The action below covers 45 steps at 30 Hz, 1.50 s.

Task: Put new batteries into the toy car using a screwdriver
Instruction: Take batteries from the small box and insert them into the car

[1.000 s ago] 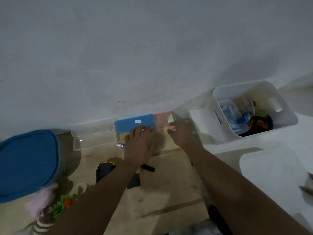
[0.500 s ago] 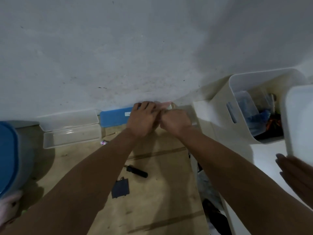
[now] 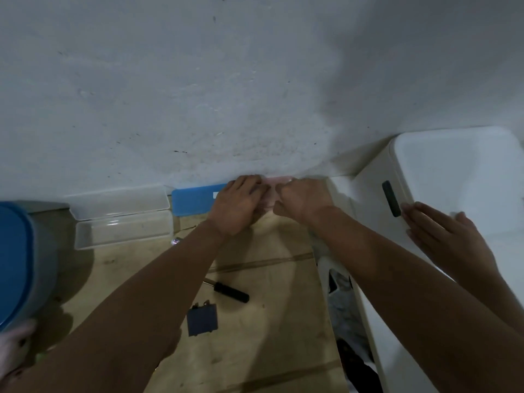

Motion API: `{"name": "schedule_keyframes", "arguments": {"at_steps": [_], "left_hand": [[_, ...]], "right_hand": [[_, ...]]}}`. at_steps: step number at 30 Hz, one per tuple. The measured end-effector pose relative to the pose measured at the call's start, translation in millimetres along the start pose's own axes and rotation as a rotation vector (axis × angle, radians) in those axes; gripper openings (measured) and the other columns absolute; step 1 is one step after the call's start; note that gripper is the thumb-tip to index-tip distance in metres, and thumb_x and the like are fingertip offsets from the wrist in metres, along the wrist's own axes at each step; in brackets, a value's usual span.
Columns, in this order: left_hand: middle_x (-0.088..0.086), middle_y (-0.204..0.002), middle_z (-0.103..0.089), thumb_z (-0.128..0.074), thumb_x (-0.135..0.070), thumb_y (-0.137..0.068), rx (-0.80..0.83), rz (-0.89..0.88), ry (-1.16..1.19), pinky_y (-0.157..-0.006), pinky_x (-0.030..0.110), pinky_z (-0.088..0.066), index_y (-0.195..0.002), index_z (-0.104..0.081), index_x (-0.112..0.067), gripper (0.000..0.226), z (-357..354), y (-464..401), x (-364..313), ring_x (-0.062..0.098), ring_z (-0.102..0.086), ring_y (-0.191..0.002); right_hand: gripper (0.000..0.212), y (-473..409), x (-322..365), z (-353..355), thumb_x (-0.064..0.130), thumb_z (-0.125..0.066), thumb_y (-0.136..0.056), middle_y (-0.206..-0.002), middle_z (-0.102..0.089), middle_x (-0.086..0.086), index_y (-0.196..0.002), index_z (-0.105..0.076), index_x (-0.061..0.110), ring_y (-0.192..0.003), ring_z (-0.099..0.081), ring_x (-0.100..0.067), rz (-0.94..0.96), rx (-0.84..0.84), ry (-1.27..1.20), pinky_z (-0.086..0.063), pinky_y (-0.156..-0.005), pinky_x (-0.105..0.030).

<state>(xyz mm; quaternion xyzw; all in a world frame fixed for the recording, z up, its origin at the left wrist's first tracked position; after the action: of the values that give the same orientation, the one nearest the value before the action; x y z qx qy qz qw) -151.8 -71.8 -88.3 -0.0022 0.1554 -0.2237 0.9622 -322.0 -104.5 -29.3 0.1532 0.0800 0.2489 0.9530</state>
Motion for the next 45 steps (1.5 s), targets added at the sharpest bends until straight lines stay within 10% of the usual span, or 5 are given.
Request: {"name": "schedule_keyframes", "arguments": {"at_steps": [13, 25, 34, 37, 45], "left_hand": [[0.009, -0.121, -0.076, -0.035, -0.033, -0.093, -0.191, 0.144, 0.192, -0.085, 0.044, -0.062, -0.12, -0.076, -0.011, 0.053, 24.0, -3.8, -2.2, 0.032, -0.074, -0.101], [0.011, -0.107, -0.078, -0.048, -0.028, -0.096, -0.252, 0.156, 0.147, -0.073, 0.044, -0.062, -0.117, -0.076, -0.011, 0.039, 17.4, -9.0, -2.9, 0.032, -0.075, -0.089], [0.009, -0.111, -0.077, -0.06, -0.016, -0.084, -0.24, 0.196, 0.19, -0.07, 0.042, -0.062, -0.116, -0.076, -0.013, 0.036, 9.5, -9.4, 0.2, 0.037, -0.074, -0.088], [0.009, -0.118, -0.075, -0.062, -0.01, -0.09, -0.224, 0.189, 0.208, -0.078, 0.041, -0.059, -0.119, -0.074, -0.01, 0.031, 6.3, -4.8, -4.5, 0.035, -0.071, -0.098], [0.008, -0.144, -0.061, -0.054, -0.035, -0.095, -0.04, -0.014, -0.078, -0.118, 0.063, -0.029, -0.13, -0.071, -0.016, 0.043, -25.9, 26.8, -0.9, 0.037, -0.049, -0.139]], "right_hand": [[0.021, 22.2, -16.7, -18.9, 0.042, -0.067, -0.093, -0.078, -0.071, 0.001, -0.098, -0.06, 0.022, -0.07, -0.066, -0.022, -0.126, -0.412, -0.454, -0.05, -0.062, -0.032], [0.033, -25.3, -0.7, -62.4, 0.001, -0.072, -0.078, -0.116, -0.066, -0.018, -0.111, -0.071, 0.007, -0.101, -0.063, -0.04, 0.273, -0.211, -0.15, -0.056, -0.084, -0.045], [0.031, 34.0, -10.7, -49.7, 0.013, -0.062, -0.091, -0.122, -0.061, -0.011, -0.121, -0.068, 0.012, -0.107, -0.058, -0.031, 0.051, -0.693, -0.361, -0.049, -0.086, -0.043], [0.056, 41.0, -15.6, -50.7, 0.026, -0.055, -0.093, -0.152, -0.043, -0.007, -0.148, -0.048, 0.02, -0.136, -0.043, -0.028, -0.101, -0.549, -0.253, -0.033, -0.103, -0.045], [0.053, 44.6, -1.3, -85.9, 0.03, -0.046, -0.095, -0.153, -0.048, -0.009, -0.147, -0.052, 0.02, -0.142, -0.044, -0.031, -0.088, -0.149, -0.173, -0.037, -0.11, -0.06]]}}
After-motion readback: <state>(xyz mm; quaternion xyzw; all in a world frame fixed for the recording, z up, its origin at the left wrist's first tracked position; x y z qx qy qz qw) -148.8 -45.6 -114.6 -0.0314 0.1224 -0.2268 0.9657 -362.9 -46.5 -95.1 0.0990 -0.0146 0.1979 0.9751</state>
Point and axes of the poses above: each hand's wrist, its own y-axis away from the middle knuckle, its own z-axis out of the back of the hand, x = y × z, the point moved 1 cm from there along -y, towards the middle knuckle
